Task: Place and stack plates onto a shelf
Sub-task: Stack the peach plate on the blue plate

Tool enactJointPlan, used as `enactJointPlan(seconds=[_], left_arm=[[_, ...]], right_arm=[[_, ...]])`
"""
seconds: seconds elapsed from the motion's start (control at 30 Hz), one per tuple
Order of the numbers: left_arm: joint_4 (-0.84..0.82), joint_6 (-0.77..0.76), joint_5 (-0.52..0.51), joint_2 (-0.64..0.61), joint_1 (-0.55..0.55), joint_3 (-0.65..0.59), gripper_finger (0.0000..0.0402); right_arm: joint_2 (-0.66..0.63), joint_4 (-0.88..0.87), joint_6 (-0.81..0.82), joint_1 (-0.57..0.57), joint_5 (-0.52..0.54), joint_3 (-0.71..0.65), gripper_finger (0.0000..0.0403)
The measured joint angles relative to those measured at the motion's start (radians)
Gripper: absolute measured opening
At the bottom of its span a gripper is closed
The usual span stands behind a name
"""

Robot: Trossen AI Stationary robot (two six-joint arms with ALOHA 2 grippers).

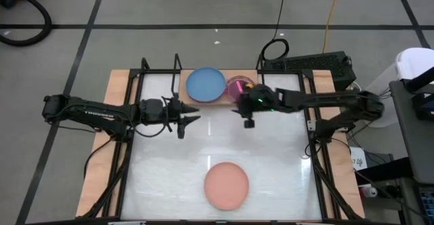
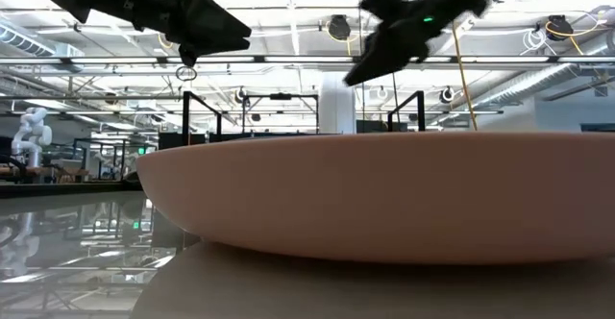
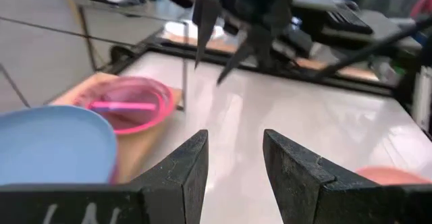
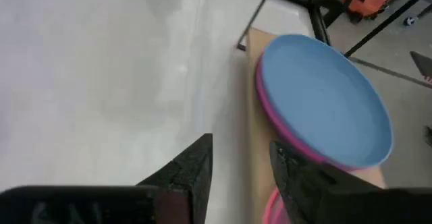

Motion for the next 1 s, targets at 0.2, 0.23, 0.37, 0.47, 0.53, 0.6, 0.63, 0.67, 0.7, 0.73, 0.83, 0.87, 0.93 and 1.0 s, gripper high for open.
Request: enactJointPlan(seconds=[0.2,0.23,0.37,0.47,0.53,0.6,0.63,0.67,0.7,0.73,0.83,0.87,0.93,1.0], left_arm=[[0.071,0.033,0.003,0.021,-0.054,0.000,0.0147],[0.082,0.035,0.003,0.022,-0.061,-0.001,0.0147],[0.147,0.033,0.004,0.070,-0.087,0.001,0.0147],[0.195,0.007,0.005,0.135,-0.102,0.000,0.0147],[0.202,-0.025,0.006,0.172,-0.108,0.000,0.0147],[0.192,-0.071,0.012,0.216,-0.111,0.014,0.0147],[0.180,-0.096,0.028,0.238,-0.111,0.031,0.0147],[0.156,-0.118,0.054,0.255,-0.111,0.046,0.0147],[0.126,-0.133,0.082,0.275,-0.110,0.068,0.0147],[0.102,-0.146,0.111,0.304,-0.110,0.103,0.0147],[-0.041,-0.156,0.191,0.388,-0.113,0.211,0.0147],[-0.091,-0.156,0.212,0.421,-0.116,0.253,0.0147],[-0.204,-0.148,0.244,0.479,-0.118,0.331,0.0147],[-0.316,-0.147,0.272,0.538,-0.119,0.401,0.0147]], right_arm=[[-0.214,0.273,0.086,0.062,-0.001,-0.268,0.0113],[-0.244,0.326,0.089,0.069,-0.001,-0.309,0.0112],[-0.345,0.508,0.088,0.085,-0.001,-0.438,0.0112],[-0.406,0.583,0.072,0.088,-0.001,-0.492,0.0112],[-0.436,0.608,0.069,0.088,0.000,-0.507,0.0112],[-0.462,0.614,0.069,0.088,0.003,-0.519,0.0112],[-0.471,0.619,0.069,0.088,0.003,-0.523,0.0112],[-0.478,0.621,0.069,0.088,0.003,-0.525,0.0112],[-0.484,0.621,0.069,0.088,0.003,-0.527,0.0112],[-0.488,0.621,0.071,0.088,0.003,-0.530,0.0112],[-0.490,0.620,0.070,0.088,0.004,-0.533,0.0112],[-0.490,0.621,0.070,0.088,0.004,-0.535,0.0112],[-0.490,0.617,0.072,0.088,0.004,-0.537,0.0112],[-0.490,0.610,0.079,0.088,0.004,-0.537,0.0112]])
